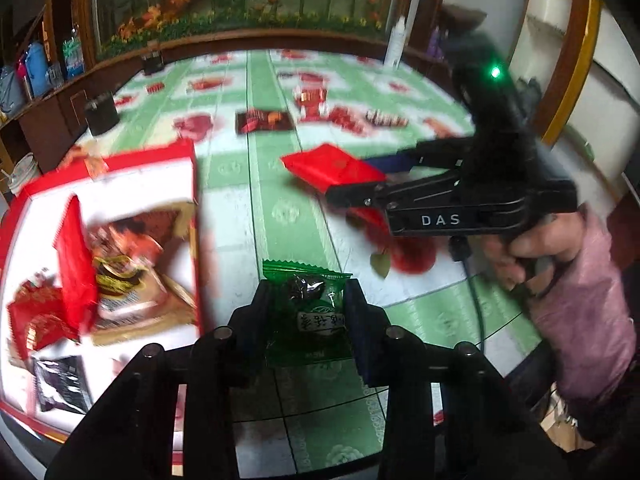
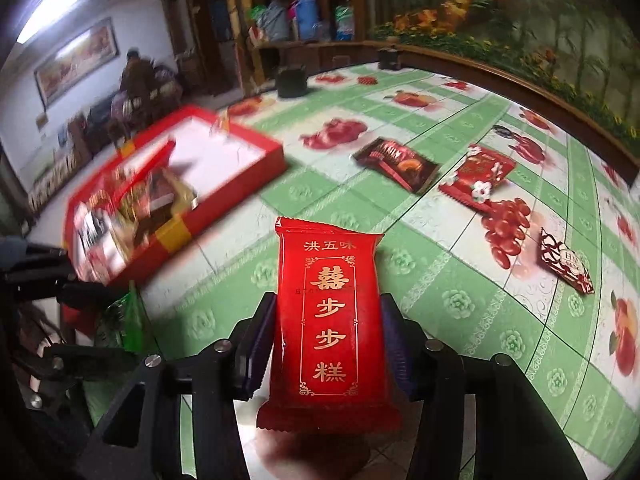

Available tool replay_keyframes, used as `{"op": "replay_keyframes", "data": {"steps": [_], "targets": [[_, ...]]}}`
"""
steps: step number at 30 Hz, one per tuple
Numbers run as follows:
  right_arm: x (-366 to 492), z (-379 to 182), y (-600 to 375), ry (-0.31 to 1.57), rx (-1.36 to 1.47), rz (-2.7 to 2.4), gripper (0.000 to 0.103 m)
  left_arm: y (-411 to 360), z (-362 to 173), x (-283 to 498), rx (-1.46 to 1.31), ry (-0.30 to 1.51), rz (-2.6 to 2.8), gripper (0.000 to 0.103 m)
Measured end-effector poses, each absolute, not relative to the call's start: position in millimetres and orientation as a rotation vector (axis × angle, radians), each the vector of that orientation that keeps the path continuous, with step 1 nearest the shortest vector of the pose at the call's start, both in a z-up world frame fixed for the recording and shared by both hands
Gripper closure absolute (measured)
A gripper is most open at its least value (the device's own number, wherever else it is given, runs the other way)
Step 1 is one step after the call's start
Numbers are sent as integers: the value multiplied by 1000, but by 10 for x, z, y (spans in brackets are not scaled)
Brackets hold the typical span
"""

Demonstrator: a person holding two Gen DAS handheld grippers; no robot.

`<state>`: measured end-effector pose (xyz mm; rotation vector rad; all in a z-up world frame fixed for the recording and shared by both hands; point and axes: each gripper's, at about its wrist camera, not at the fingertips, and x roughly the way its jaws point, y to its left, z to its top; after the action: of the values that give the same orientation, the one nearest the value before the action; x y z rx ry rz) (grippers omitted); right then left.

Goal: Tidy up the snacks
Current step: 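Carry both packets over the tray and open both tools to drop them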

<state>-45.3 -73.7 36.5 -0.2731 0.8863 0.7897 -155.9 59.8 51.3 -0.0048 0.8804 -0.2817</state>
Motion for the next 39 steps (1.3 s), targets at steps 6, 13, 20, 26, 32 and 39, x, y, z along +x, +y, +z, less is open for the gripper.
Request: {"op": "replay_keyframes", "data": {"steps": [6,13,20,26,32,39], "targets": [[-394,701,-625,848,-37,888,52,1113,852,-1635,-50,787,-198,70],[-515,911,548,798,-100,941,52,2106,849,-1558,-105,758,52,70],[-562,650,1504,852,-164,906,52,2620,578,-1203,-133,792,163,70],[-375,386,1564,927,-119,896,50,2815,284,-1038,-184,877,217,68],[-278,493,1345,886,-48,931,49,2705,393,-1181,-192,841,250,45],[32,760,604,791,-27,790,38,2277,746,-1089,-104,771,206,26]]}}
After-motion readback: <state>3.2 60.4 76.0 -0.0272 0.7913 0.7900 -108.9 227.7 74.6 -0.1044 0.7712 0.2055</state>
